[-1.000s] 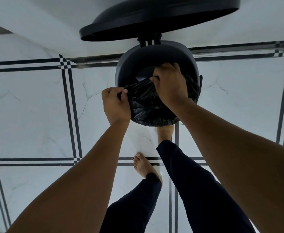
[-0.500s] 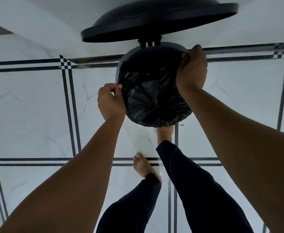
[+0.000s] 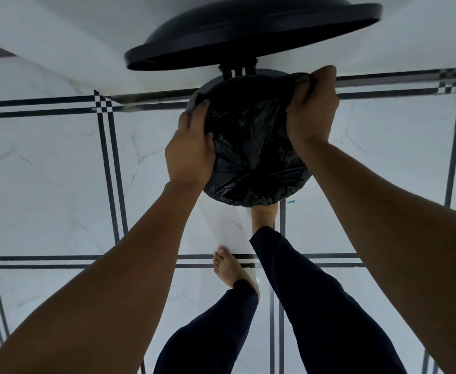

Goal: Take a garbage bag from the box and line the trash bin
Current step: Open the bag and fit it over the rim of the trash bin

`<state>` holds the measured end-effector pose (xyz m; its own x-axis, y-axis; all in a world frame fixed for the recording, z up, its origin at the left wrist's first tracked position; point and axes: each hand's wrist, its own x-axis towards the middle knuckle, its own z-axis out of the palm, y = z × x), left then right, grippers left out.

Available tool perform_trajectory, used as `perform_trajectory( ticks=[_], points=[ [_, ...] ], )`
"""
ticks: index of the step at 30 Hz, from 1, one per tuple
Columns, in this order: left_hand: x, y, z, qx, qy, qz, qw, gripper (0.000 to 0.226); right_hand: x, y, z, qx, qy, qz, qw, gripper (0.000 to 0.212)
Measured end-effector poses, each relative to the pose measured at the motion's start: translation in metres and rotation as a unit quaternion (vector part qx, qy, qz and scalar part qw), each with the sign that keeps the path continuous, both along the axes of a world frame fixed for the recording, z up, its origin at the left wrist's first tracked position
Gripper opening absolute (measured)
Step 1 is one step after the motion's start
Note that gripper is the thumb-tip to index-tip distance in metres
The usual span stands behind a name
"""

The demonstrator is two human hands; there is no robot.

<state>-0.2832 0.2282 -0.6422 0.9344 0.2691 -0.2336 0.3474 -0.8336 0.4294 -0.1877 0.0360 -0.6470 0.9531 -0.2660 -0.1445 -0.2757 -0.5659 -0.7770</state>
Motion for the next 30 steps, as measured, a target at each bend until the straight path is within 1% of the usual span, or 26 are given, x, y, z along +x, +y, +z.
perform_trajectory(
  ticks=[2,4,7,10,11,13,15,17,19,21,23,24,25,27,28,30],
  points=[
    [0.011,-0.008,0.0,0.015,0.034,-0.063,0.997,0.062,-0.004,0.001,-0.003,0.021,0.009,0.007,1.0,0.007],
    [0.019,-0.014,-0.003,0.021,0.064,-0.081,0.994,0.061,-0.007,0.001,-0.003,0.029,0.021,0.018,0.999,0.017],
    [0.028,-0.013,-0.006,0.03,0.092,-0.061,0.993,0.044,-0.009,0.0,0.0,0.032,0.011,0.054,0.998,0.03],
    [0.033,-0.005,-0.006,0.05,0.098,-0.051,0.993,0.029,-0.008,-0.002,0.002,0.02,-0.01,0.107,0.994,0.027],
    [0.034,-0.003,-0.005,0.047,0.093,-0.046,0.993,0.027,-0.008,-0.002,0.003,0.005,-0.012,0.129,0.992,0.028],
    [0.037,0.001,-0.002,0.032,0.075,-0.03,0.996,0.025,-0.007,-0.004,0.002,-0.039,-0.015,0.178,0.983,0.04],
    [0.038,0.008,-0.001,0.01,0.063,-0.013,0.998,0.023,-0.006,-0.008,-0.001,-0.076,-0.014,0.209,0.975,0.047],
    [0.037,0.015,0.0,0.005,0.063,-0.013,0.998,0.023,-0.004,-0.013,-0.002,-0.115,-0.011,0.211,0.971,0.046],
    [0.035,0.019,0.001,0.007,0.056,-0.003,0.998,0.022,-0.001,-0.017,-0.004,-0.152,-0.013,0.189,0.97,0.038],
    [0.037,0.019,0.003,-0.007,0.045,0.043,0.998,0.022,0.003,-0.02,-0.005,-0.166,-0.012,0.151,0.974,0.028],
    [0.041,0.018,0.004,-0.051,0.038,0.133,0.989,0.023,0.008,-0.021,-0.006,-0.161,-0.006,0.115,0.98,0.019],
    [0.044,0.018,0.003,-0.089,0.035,0.187,0.978,0.022,0.01,-0.02,-0.007,-0.155,-0.002,0.105,0.982,0.017],
    [0.046,0.019,0.002,-0.122,0.033,0.238,0.963,0.019,0.012,-0.019,-0.007,-0.147,0.002,0.1,0.984,0.017],
    [0.047,0.02,0.0,-0.165,0.033,0.309,0.936,0.011,0.016,-0.014,-0.008,-0.128,0.009,0.095,0.987,0.021],
    [0.048,0.02,0.0,-0.176,0.027,0.332,0.926,0.012,0.018,-0.012,-0.009,-0.12,0.013,0.093,0.988,0.022],
    [0.051,0.021,0.0,-0.191,0.008,0.37,0.909,0.023,0.023,-0.009,-0.011,-0.112,0.024,0.09,0.989,0.023]
  ],
)
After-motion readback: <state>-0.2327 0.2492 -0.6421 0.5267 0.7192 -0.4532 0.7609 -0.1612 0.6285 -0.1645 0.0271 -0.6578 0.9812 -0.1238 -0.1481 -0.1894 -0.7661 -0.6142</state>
